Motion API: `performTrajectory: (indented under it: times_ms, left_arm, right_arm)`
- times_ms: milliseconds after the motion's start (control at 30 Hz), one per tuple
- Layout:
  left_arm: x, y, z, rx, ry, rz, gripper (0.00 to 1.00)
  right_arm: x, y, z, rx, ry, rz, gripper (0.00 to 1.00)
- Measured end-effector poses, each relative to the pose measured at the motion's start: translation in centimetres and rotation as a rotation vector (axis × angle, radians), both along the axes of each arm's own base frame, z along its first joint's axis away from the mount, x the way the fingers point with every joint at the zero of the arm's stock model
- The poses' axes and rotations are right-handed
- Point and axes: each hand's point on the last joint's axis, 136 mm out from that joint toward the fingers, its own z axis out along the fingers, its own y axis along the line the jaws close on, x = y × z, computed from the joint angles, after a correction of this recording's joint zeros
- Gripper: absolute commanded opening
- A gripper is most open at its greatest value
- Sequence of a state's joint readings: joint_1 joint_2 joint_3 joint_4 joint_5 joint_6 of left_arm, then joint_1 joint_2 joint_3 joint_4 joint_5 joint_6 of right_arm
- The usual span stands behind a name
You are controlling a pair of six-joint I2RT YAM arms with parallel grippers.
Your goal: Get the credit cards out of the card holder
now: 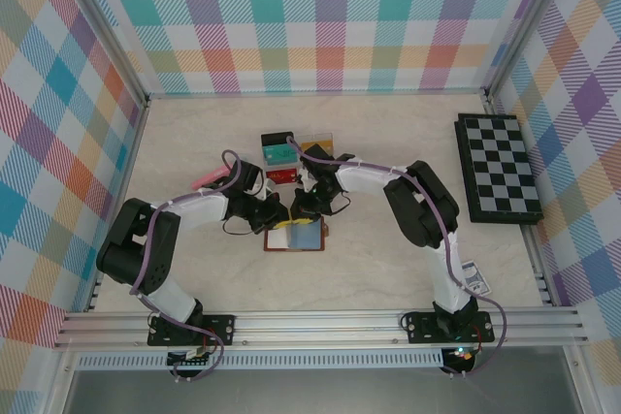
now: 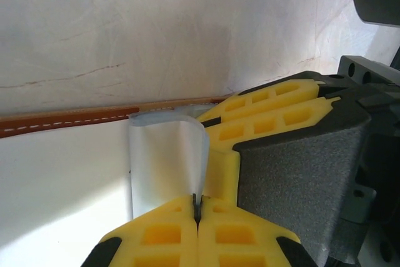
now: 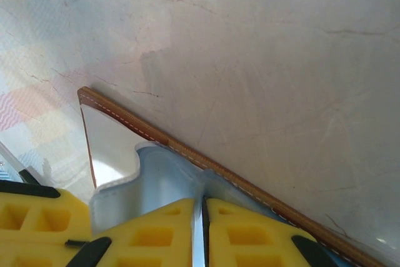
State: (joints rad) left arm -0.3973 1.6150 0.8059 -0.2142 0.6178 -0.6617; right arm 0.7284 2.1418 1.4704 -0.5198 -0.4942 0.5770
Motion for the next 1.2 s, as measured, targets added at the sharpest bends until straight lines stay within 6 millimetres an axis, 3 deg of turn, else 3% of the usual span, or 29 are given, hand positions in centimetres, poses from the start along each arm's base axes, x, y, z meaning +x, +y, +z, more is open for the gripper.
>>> performTrajectory:
  times_ms: [133, 267, 400, 533, 667, 733, 800, 967, 1067, 1200]
  left_arm:
    - [0.2, 0.8, 0.3, 0.065, -0.005, 0.001, 0.42]
    - [0.4, 2.0, 2.0, 0.132, -0.047, 0.011, 0.61]
    - [1.3, 3.5, 5.6, 0.18, -0.144, 0.027, 0.74]
    - [2.4, 5.6, 9.2, 0.236, -0.236, 0.07, 0.84]
    - [3.3, 8.0, 12.3, 0.319, -0.323, 0.121, 0.94]
    - [4.0, 9.4, 14.0, 0.38, -0.38, 0.151, 0.99]
    - [4.5, 10.8, 15.4, 0.439, -0.435, 0.181, 1.0]
    - [5.1, 14.2, 18.0, 0.594, -0.568, 0.242, 1.0]
    - [5.5, 16.0, 19.1, 0.661, -0.662, 0.299, 1.0]
    - [5.1, 18.6, 18.6, 0.757, -0.746, 0.391, 1.0]
  right_arm:
    - [0.2, -0.9, 0.8, -0.027, -0.035, -0.034, 0.28]
    - [1.0, -2.4, 3.4, -0.045, -0.125, -0.084, 0.37]
    - [3.0, -5.0, 8.6, -0.039, -0.288, -0.172, 0.49]
    - [5.7, -8.5, 14.6, -0.039, -0.491, -0.284, 0.63]
    - [7.3, -12.1, 18.7, -0.088, -0.663, -0.363, 0.77]
    - [7.6, -13.9, 20.3, -0.135, -0.747, -0.39, 0.91]
    - [7.7, -15.7, 21.4, -0.188, -0.821, -0.407, 1.0]
    - [7.1, -21.3, 23.9, -0.319, -0.983, -0.474, 1.0]
    - [7.0, -25.6, 25.1, -0.403, -1.054, -0.56, 1.0]
    - [6.5, -30.6, 24.3, -0.52, -1.093, -0.654, 1.0]
